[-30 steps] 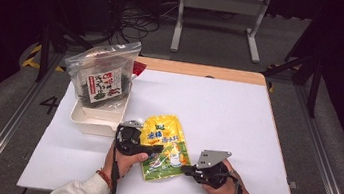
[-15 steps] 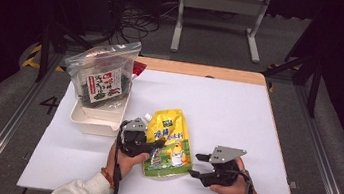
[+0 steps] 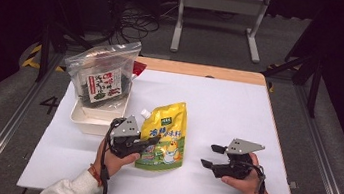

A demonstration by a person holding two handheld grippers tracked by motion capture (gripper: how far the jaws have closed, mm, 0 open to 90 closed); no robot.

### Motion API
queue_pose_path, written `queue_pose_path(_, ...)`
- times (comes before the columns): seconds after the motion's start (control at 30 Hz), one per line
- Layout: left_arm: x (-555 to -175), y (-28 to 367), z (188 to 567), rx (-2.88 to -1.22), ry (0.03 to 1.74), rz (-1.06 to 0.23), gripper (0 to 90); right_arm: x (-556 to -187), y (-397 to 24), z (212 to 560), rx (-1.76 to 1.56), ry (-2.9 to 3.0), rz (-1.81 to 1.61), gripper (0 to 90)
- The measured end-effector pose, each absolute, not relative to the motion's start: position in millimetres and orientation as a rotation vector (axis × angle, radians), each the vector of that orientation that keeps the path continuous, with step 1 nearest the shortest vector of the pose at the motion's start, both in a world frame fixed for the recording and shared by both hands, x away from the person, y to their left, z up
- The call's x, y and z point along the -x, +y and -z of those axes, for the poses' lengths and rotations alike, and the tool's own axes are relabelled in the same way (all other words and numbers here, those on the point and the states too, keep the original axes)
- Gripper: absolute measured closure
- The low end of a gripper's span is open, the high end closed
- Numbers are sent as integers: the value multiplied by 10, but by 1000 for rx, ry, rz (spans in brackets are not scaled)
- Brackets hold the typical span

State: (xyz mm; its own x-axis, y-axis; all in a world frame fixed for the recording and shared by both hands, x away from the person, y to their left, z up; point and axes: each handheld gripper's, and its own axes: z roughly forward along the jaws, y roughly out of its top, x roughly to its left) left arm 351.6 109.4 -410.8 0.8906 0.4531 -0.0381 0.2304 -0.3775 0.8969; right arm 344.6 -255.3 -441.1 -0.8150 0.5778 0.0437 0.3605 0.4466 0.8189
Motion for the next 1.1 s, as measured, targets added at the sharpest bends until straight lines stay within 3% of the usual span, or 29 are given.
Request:
queue_pose_path(0.5,-3470,1196,3973,-1956,430,-300,851,-3483,-2597,4425,-838,2459,-1288,309)
queue_pose_path(1.1,-3414,1654,3667,-1834,427,-412,859,-3498,-2600,4422,-849,2460,-1299,300)
